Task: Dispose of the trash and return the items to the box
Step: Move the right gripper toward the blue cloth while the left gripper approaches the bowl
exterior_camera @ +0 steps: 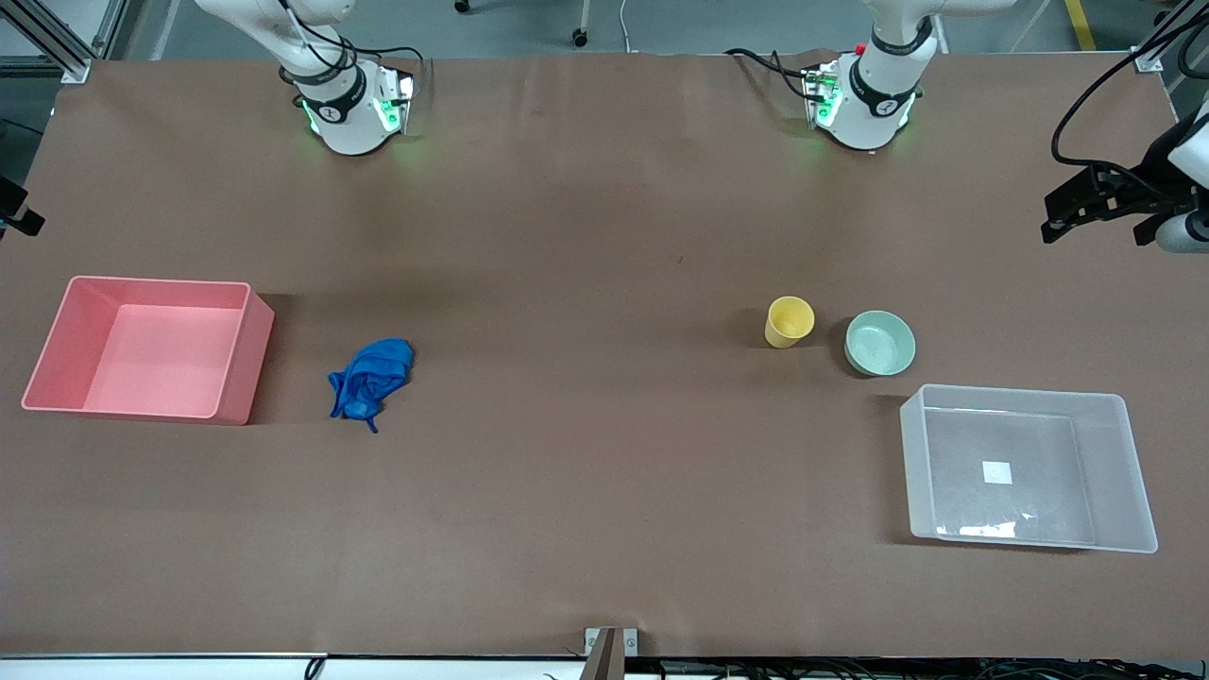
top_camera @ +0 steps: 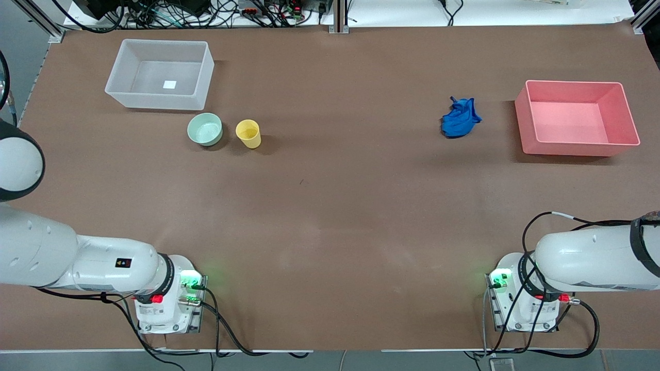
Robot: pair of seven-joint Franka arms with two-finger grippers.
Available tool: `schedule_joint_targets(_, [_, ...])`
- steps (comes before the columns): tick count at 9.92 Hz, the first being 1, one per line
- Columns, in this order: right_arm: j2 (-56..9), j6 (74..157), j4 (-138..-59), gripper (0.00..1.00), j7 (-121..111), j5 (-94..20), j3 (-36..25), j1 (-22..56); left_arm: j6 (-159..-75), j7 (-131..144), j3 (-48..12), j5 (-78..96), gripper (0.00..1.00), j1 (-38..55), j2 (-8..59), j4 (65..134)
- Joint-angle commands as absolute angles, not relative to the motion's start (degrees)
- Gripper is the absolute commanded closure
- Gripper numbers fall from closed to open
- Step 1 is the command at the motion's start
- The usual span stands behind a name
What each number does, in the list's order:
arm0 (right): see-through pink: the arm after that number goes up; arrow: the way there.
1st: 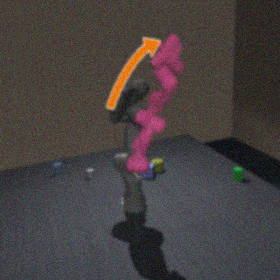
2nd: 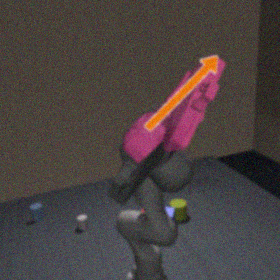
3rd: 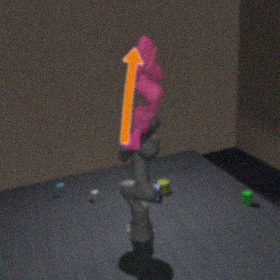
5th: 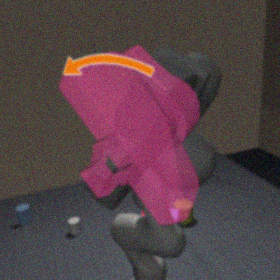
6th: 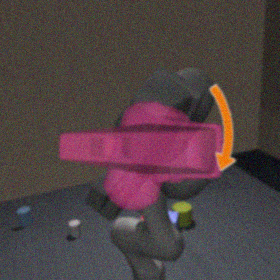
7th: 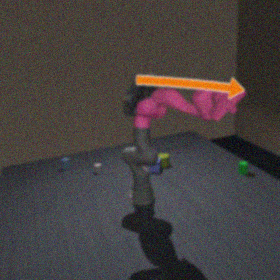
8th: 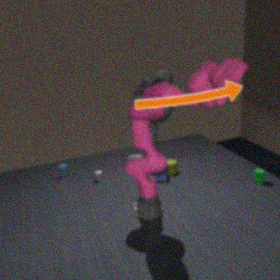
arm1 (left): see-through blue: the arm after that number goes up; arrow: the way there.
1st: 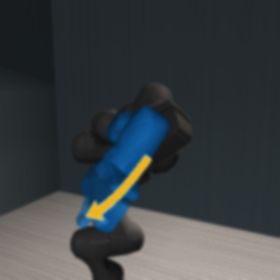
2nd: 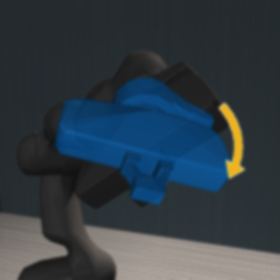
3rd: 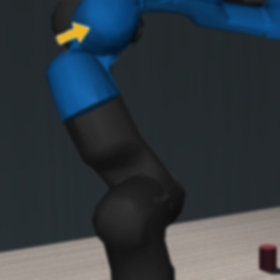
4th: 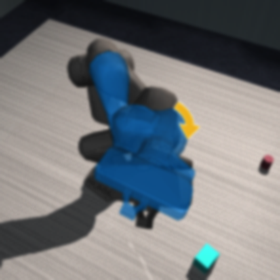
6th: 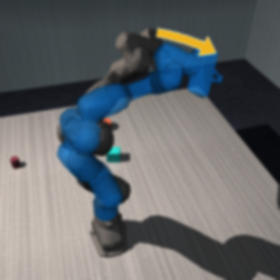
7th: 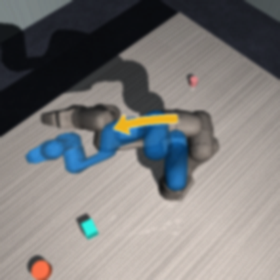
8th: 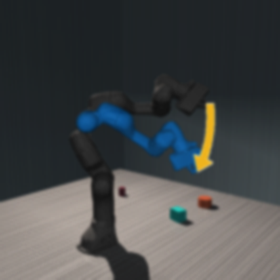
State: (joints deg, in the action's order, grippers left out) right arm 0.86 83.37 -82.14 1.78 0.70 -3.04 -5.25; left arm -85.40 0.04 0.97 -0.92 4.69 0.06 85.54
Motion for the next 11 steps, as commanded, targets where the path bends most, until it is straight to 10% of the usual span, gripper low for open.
schedule_joint_targets(1, [1.0, 83.0, -82.2, 0.00, 1.3, 1.1, -2.6, -5.8, -86.3, 0.3, 1.2, -2.0, 0.00, 5.3, -0.6, 88.3])
schedule_joint_targets(6, [-1.3, 83.1, -82.1, 0.00, 1.4, 1.1, -2.5, -5.2, -86.2, -0.5, 4.2, 0.6, 0.04, 5.0, -0.8, 88.5])
schedule_joint_targets(11, [-6.4, 98.1, -100.1, 0.00, 2.5, 0.4, -2.0, 3.2, -105.7, -2.0, 4.7, 0.2, 0.04, 5.3, -2.5, 110.1])
